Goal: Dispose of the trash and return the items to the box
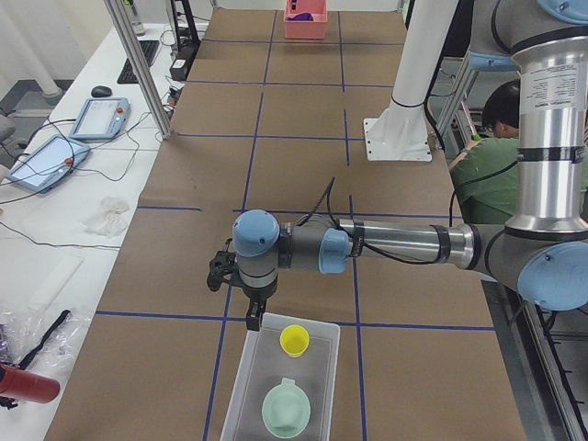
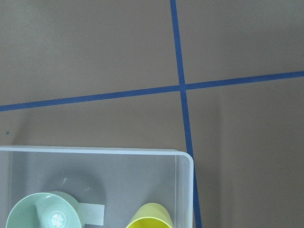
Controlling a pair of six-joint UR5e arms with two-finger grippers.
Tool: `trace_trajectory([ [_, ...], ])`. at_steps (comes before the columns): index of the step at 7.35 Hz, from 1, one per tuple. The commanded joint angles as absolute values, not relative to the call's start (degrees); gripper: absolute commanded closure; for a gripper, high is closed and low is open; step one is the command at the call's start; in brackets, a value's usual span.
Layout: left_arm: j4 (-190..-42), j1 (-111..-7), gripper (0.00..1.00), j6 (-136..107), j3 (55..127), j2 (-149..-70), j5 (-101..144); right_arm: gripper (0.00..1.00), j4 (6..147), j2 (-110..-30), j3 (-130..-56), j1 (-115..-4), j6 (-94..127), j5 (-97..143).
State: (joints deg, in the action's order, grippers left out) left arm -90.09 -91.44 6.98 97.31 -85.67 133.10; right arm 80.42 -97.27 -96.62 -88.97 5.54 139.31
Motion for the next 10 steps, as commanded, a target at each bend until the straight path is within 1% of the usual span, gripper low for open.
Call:
trace_trajectory([
  [1, -89.65, -91.49, 0.0, 7.47, 96.34, -85.96, 133.42, 0.0, 80.33, -97.29, -96.5, -88.95, 5.45, 139.13],
  [7, -90.0, -91.49, 0.0, 7.38, 96.42, -85.87, 133.59, 0.0, 80.33, -97.21, -95.19, -89.64, 4.4, 138.78],
  [10, -90.18, -91.49, 0.0, 7.38, 96.59, -85.87, 133.59, 0.0, 80.33, -95.28, -95.45, -91.4, 4.75, 139.3],
])
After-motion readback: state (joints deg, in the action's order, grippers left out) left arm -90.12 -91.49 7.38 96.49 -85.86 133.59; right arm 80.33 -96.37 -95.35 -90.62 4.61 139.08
